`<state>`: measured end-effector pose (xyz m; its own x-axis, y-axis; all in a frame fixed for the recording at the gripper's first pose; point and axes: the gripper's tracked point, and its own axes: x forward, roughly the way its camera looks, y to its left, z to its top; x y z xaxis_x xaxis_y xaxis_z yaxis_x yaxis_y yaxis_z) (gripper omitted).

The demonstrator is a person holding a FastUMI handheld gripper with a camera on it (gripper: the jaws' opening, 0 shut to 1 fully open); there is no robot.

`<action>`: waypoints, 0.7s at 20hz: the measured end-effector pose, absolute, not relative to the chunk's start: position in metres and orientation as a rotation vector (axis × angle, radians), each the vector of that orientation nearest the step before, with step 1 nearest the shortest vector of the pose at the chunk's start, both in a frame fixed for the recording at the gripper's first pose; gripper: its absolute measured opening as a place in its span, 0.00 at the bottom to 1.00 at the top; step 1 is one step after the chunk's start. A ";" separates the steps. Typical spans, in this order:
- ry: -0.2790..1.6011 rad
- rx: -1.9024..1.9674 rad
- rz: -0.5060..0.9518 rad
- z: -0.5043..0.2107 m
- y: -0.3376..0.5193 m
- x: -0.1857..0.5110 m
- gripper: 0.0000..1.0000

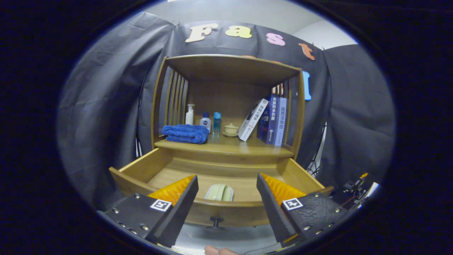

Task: Pull open the drawer, take out the items inside it, and place them on the countertop above the cabinet.

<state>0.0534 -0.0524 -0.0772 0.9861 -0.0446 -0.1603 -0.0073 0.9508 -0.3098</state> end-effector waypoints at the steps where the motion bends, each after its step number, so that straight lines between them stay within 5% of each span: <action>1: 0.191 -0.321 -0.017 -0.079 -0.052 0.063 0.98; 14: 0.626 -0.202 -0.161 -0.154 -0.105 0.151 0.94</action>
<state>0.1513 -0.1046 -0.1541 0.7993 -0.2094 -0.5633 0.0880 0.9680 -0.2350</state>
